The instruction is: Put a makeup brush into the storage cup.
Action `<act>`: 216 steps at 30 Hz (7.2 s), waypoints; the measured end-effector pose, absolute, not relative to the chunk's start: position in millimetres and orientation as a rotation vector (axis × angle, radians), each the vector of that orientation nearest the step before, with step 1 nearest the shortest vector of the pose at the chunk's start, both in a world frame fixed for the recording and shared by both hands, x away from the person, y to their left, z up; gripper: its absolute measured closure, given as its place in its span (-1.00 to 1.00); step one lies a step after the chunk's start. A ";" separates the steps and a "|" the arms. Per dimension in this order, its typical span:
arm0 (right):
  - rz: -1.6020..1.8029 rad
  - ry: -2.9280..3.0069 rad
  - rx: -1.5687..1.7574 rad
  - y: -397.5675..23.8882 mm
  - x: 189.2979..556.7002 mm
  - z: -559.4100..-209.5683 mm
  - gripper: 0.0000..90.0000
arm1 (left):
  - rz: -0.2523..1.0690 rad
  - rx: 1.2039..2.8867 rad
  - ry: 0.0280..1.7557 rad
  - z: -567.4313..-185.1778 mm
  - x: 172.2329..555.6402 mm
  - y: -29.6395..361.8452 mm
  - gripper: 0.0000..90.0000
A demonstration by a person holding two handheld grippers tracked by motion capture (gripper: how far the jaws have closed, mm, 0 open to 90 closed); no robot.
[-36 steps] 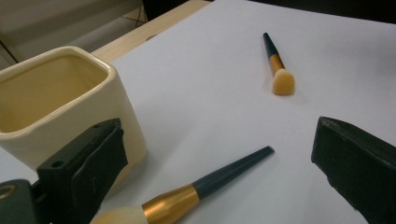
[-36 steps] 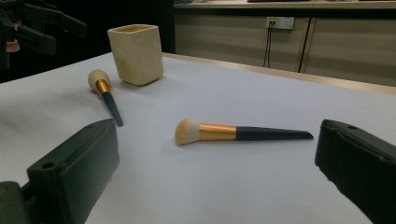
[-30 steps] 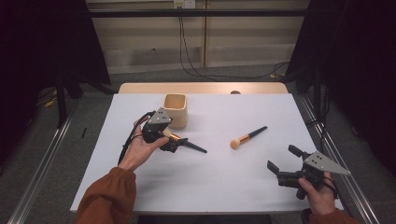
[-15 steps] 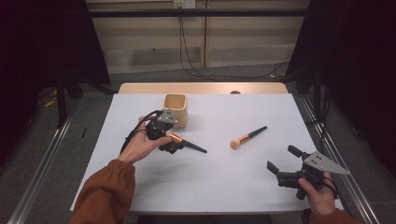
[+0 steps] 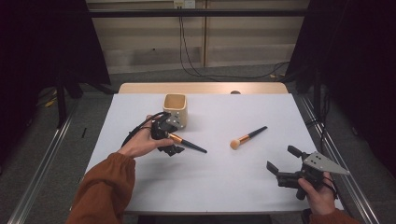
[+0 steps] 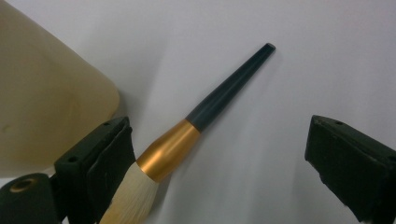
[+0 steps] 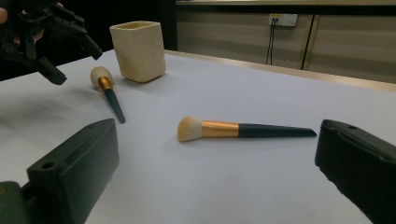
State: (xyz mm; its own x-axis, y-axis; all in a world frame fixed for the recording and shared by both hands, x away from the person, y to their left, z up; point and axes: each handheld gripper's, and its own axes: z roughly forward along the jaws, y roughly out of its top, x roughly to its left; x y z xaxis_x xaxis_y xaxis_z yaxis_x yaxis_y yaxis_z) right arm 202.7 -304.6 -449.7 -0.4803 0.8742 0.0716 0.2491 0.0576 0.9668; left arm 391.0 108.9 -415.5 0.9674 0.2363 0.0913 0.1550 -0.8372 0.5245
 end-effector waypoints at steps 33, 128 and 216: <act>1.455 1.784 1.132 -305.1 202.6 -450.2 -1.00 | 0.113 2.872 0.039 -433.3 423.1 86.9 -0.67; 1.449 1.787 1.128 -305.1 200.5 -450.2 -1.00 | -0.157 2.666 0.464 -422.0 442.4 109.9 0.45; 1.571 2.031 0.880 -230.7 246.9 -432.5 -1.00 | -0.112 2.187 0.324 -415.5 332.1 131.6 0.46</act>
